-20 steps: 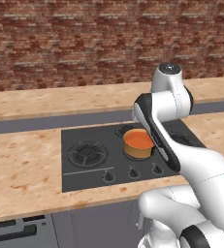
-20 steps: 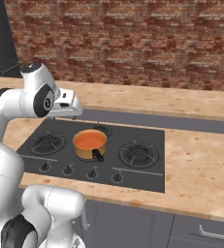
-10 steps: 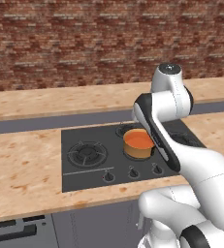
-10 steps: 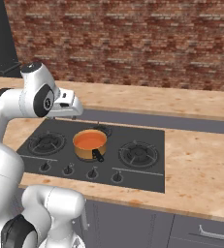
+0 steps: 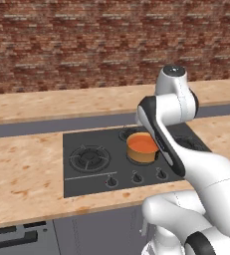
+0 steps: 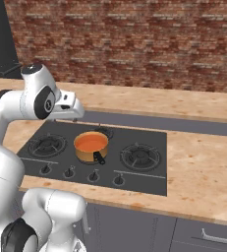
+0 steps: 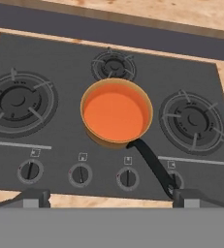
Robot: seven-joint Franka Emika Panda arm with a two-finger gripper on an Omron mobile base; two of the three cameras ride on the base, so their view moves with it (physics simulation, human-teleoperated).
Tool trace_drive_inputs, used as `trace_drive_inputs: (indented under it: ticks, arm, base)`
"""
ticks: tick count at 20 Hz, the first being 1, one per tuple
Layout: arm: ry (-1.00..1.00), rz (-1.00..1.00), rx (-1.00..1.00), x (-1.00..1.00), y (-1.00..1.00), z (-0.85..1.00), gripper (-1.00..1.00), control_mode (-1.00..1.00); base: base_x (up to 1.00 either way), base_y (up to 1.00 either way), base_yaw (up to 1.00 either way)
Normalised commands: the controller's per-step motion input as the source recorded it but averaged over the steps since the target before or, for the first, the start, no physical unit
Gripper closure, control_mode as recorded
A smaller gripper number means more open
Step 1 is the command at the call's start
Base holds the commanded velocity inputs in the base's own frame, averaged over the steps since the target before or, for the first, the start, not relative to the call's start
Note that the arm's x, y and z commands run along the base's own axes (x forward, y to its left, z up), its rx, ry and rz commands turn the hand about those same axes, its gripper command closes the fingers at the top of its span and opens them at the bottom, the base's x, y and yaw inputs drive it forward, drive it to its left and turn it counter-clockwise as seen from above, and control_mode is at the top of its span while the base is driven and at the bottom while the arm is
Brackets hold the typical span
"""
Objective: Wait until the marinara sauce is simmered to a deep red color and then turn off the stove.
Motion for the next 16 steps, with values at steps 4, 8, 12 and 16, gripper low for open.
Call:
trace_drive_inputs:
  ticks: [4,8,12,16]
  arm:
    - [0.03,0.00,0.00,0.00,0.00,-0.13,-1.00,-1.00]
    - [0.04,0.00,0.00,-0.05,0.02,-0.26,-1.00,-1.00]
    - [0.10,0.00,0.00,-0.24,0.11,-0.42,-1.00,-1.00]
    - [0.12,0.00,0.00,-0.30,0.10,-0.49,-1.00,-1.00]
  base:
    - [0.00,0.00,0.00]
    - [0.00,0.00,0.00]
    - [0.00,0.00,0.00]
    - [0.00,0.00,0.00]
